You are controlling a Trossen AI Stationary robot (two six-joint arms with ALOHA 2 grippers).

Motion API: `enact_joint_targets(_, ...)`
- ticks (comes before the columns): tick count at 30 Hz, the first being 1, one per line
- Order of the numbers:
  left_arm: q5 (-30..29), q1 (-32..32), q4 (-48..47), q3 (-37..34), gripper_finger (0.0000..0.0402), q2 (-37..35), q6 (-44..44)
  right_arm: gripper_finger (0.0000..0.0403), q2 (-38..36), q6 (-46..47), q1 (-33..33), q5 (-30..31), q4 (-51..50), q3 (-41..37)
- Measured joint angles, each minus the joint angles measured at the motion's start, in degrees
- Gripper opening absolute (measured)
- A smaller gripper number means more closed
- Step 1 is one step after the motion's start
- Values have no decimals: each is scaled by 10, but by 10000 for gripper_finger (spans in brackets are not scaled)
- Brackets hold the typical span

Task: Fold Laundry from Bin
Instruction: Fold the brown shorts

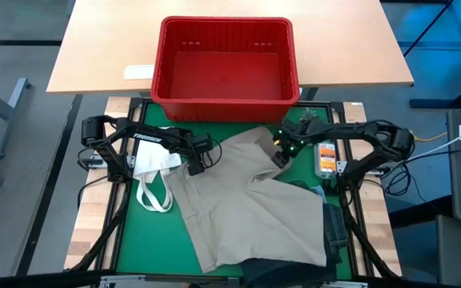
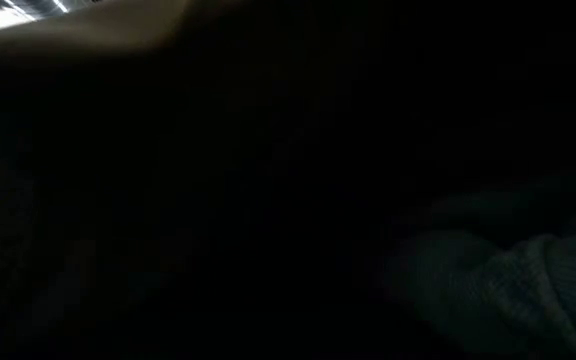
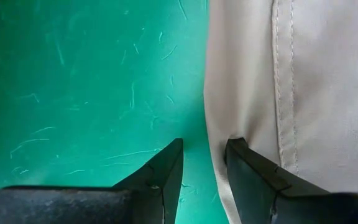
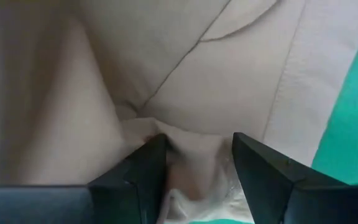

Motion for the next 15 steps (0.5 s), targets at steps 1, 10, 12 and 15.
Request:
enact_joint_targets(1, 0, 0, 0, 0, 119, 0, 0, 186, 2, 4, 6, 8, 0, 0)
enact_joint_targets(10, 0, 0, 0, 0, 119, 0, 0, 181, 41, 8, 48, -60, 17, 2)
enact_joint_targets(12, 0, 0, 1, 0, 119, 0, 0, 164, 42, 8, 54, -60, 23, 1)
enact_joint_targets(15, 0, 0, 1, 0, 119, 0, 0, 115, 41, 8, 55, -59, 31, 1)
